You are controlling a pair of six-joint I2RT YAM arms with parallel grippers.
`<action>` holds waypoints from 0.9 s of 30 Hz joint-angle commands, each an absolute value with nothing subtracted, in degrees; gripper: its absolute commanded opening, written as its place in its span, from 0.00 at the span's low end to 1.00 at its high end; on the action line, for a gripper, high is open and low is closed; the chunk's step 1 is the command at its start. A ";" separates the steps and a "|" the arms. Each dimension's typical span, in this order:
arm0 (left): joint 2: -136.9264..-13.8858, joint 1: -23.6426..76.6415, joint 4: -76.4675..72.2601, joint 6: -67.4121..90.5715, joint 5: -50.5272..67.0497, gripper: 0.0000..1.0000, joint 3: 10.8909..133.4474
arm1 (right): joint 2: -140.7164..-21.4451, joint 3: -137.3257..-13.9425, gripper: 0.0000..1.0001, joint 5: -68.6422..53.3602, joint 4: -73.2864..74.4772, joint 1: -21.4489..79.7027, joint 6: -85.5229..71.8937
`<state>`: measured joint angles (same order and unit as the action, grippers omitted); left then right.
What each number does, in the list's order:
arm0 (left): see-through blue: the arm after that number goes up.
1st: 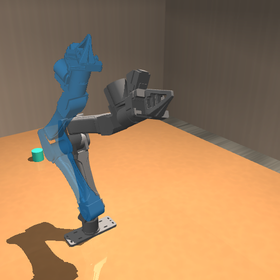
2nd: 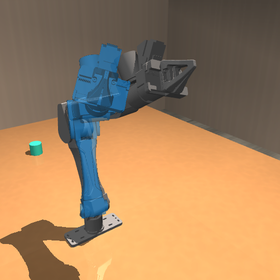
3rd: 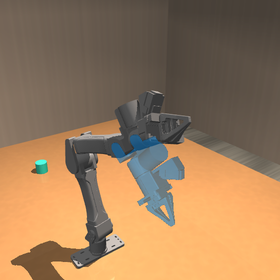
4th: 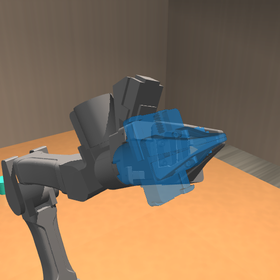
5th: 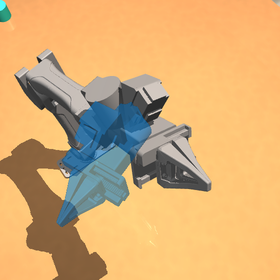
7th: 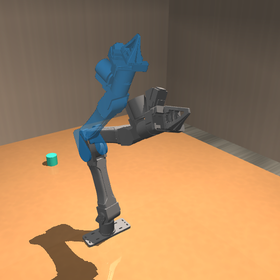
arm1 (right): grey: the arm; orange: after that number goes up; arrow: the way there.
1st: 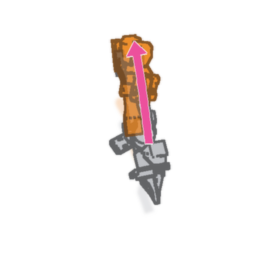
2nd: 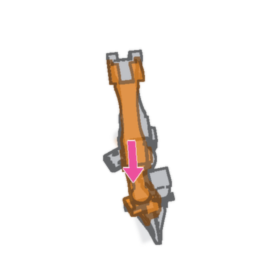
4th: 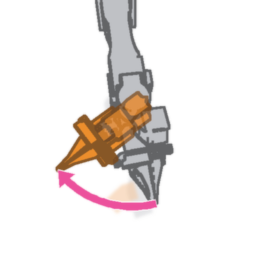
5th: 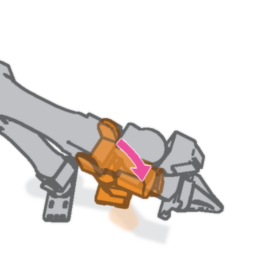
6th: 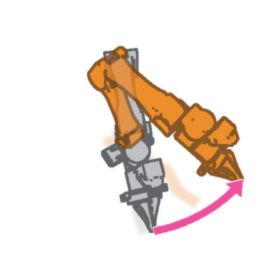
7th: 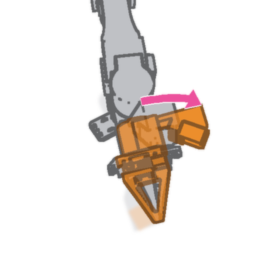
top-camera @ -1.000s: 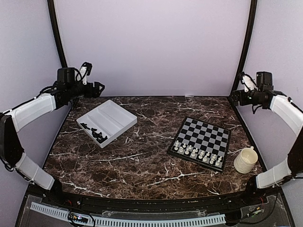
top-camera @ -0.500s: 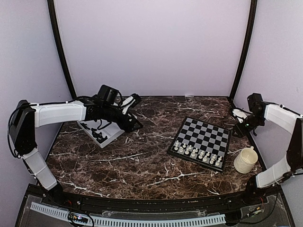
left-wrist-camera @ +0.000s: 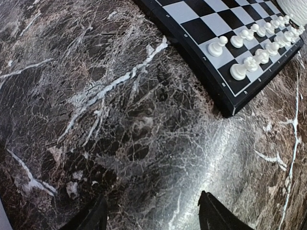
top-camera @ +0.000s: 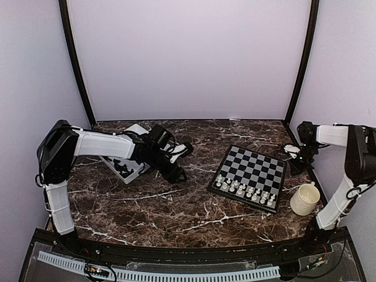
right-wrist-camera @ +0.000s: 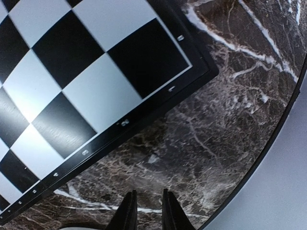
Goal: Set up the chess pieces on the board
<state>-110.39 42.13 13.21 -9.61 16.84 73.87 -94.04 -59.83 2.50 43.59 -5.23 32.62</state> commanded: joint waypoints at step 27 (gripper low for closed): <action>-120.87 48.84 3.42 5.08 23.18 0.16 75.54 | -136.64 -108.32 0.13 0.28 47.68 15.76 29.03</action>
